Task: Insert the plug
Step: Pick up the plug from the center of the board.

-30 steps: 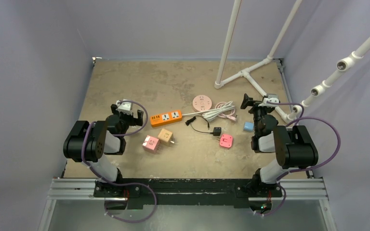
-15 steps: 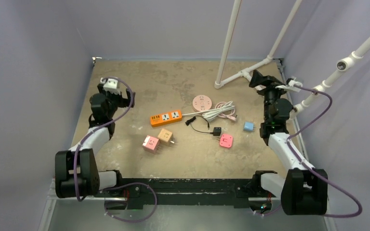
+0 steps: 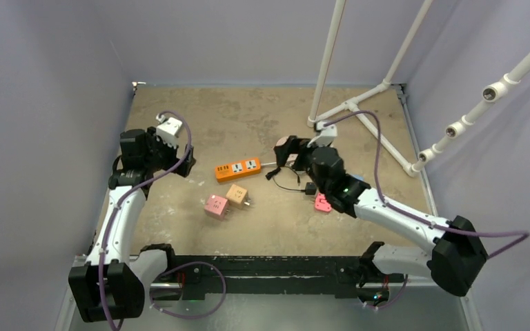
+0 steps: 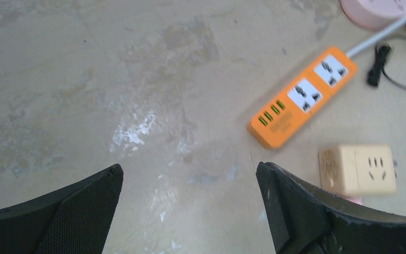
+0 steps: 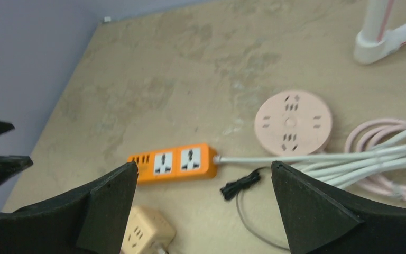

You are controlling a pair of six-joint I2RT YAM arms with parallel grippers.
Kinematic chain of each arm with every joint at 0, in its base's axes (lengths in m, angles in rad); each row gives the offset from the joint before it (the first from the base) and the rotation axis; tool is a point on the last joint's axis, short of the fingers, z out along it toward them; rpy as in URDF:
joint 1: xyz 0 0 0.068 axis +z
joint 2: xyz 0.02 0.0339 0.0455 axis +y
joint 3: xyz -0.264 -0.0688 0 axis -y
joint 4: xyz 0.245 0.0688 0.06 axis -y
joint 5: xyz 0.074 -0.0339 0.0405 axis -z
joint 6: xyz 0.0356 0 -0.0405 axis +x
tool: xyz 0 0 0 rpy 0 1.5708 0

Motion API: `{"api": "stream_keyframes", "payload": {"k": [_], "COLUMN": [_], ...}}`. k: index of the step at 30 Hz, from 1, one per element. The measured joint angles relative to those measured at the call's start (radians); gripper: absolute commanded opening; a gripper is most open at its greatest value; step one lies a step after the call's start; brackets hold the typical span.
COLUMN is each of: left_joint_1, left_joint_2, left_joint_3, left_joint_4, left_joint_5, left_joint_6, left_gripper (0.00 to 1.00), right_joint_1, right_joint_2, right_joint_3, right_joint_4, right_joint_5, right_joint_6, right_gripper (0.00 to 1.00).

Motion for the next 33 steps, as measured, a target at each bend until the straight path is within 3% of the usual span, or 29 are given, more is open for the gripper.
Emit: {"api": "stream_keyframes", "payload": {"k": [5, 8, 18, 24, 33], "left_joint_1": [0.0, 0.0, -0.023, -0.162, -0.237], "left_joint_2": [-0.056, -0.059, -0.035, -0.022, 0.023], "left_joint_3": [0.0, -0.002, -0.024, -0.076, -0.111], "left_joint_4": [-0.215, -0.324, -0.553, -0.56, -0.515], "left_joint_5": [0.105, 0.165, 0.308, 0.302, 0.274], "left_joint_6": [0.216, 0.359, 0.733, 0.818, 0.937], "left_gripper": [0.99, 0.99, 0.99, 0.99, 0.99], "right_joint_1": [0.235, 0.304, 0.3, 0.301, 0.301], "right_joint_2": [0.145, 0.251, 0.381, 0.392, 0.407], "right_joint_3": [0.08, 0.135, 0.217, 0.219, 0.219], "right_joint_4": [-0.115, -0.179, -0.243, -0.24, -0.242], "right_joint_5": [0.109, 0.124, 0.109, 0.039, -0.031], "right_joint_6": [0.016, 0.033, 0.005, -0.029, -0.05], "right_gripper": [0.99, 0.99, 0.99, 0.99, 0.99]}}
